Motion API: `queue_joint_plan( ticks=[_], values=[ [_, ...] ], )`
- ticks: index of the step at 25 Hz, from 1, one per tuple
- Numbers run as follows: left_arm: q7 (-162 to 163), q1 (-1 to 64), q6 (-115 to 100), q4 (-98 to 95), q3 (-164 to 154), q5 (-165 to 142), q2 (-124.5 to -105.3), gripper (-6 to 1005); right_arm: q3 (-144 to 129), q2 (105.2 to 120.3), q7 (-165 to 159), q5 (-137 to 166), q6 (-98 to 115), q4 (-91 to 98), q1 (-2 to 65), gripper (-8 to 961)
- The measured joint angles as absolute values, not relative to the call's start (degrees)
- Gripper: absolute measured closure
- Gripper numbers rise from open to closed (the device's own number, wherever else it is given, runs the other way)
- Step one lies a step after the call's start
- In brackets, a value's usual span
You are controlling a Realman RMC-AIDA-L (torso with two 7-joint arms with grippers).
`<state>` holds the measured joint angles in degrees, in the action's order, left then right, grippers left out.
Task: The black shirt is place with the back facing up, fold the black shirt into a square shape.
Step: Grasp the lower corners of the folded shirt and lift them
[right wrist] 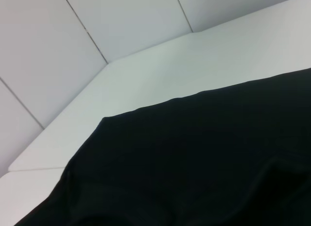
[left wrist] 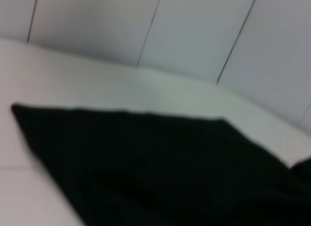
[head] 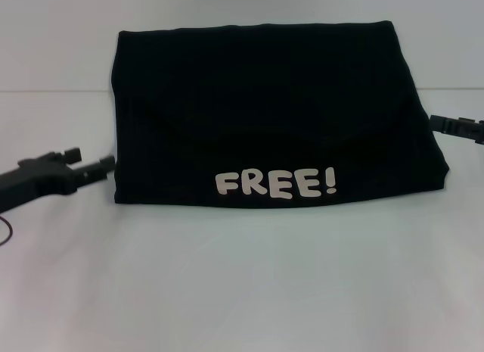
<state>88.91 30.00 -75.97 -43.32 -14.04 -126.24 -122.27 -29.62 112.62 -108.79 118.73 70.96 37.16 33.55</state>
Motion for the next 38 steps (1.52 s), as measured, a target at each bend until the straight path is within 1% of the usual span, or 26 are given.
queue_joint_plan(
  ticks=[3, 8, 15, 33, 38],
  values=[
    [87.1, 30.0, -73.7, -43.0, -16.7, -127.4, -122.72, 197, -29.6, 112.94, -108.4, 118.7, 69.5, 37.2, 33.7, 179],
    [85.2, 30.0, -67.7, -41.6, -22.8, -127.6, -123.58, 115, -29.6, 113.20, -108.3, 118.6, 68.0, 37.1, 34.5, 13],
    [85.6, 31.4, -59.5, -38.2, -27.4, -129.2, -123.75, 121, -29.7, 113.34, -108.4, 118.6, 67.7, 37.1, 34.9, 17],
    [86.2, 32.8, -59.4, -38.7, -31.4, -130.3, -123.43, 171, -29.5, 113.46, -108.7, 118.6, 65.9, 37.1, 34.5, 50],
    [86.8, 33.1, -58.6, -38.8, -31.5, -130.8, -123.40, 372, -29.5, 113.47, -108.7, 118.6, 65.7, 37.1, 34.7, 59]
  ],
)
